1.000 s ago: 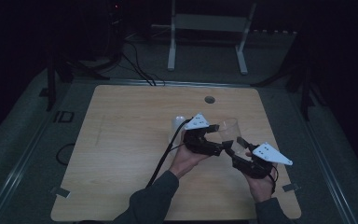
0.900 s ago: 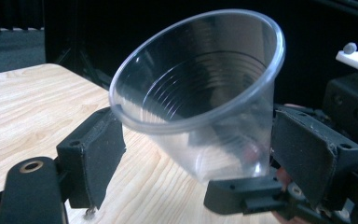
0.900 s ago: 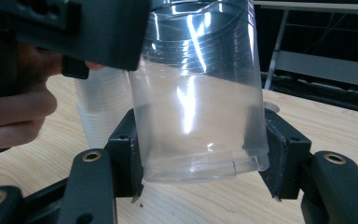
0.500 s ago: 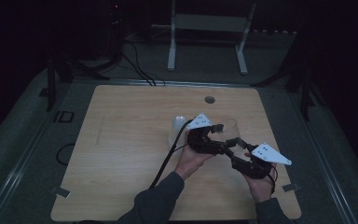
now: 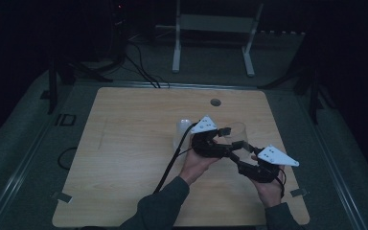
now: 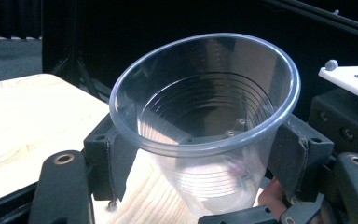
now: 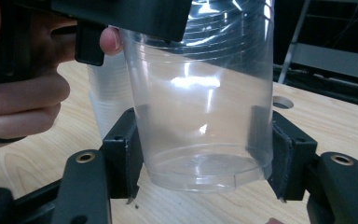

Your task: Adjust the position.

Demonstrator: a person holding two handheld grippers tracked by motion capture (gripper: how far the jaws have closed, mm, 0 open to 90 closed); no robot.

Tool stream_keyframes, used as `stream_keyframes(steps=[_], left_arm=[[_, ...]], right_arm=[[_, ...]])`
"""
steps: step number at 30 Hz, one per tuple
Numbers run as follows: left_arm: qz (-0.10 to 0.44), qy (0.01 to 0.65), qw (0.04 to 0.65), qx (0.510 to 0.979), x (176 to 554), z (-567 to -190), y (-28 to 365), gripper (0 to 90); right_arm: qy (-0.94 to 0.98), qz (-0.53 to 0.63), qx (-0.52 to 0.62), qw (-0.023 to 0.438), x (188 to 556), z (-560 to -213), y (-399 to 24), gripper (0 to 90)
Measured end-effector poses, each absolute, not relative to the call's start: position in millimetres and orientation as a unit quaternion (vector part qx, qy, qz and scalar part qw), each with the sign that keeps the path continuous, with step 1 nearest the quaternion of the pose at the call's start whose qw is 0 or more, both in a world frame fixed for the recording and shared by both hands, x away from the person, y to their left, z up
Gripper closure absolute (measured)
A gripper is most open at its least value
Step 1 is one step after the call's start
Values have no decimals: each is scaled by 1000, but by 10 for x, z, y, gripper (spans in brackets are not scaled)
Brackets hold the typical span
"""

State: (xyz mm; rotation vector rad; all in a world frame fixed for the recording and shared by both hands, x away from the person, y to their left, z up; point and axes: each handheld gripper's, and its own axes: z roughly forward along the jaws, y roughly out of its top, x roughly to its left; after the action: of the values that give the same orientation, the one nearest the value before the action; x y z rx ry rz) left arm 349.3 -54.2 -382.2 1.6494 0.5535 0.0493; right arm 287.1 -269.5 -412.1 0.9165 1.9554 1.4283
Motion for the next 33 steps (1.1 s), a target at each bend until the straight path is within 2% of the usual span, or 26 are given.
stream_keyframes(steps=[6, 13, 28, 33], left_arm=[[28, 242, 640, 729, 3489, -3816, -529, 300], [52, 237, 620, 746, 3466, -3824, -550, 300], [106, 229, 571, 782, 3418, -3835, -590, 295], [114, 224, 565, 786, 3400, -3828, -614, 292]], right_arm=[[739, 521, 339, 261, 2889, -4086, -2722, 316], [755, 509, 331, 251, 2903, -4024, -2730, 301], [786, 479, 324, 220, 3007, -4006, -2665, 301], [789, 475, 325, 216, 3024, -4051, -2620, 349]])
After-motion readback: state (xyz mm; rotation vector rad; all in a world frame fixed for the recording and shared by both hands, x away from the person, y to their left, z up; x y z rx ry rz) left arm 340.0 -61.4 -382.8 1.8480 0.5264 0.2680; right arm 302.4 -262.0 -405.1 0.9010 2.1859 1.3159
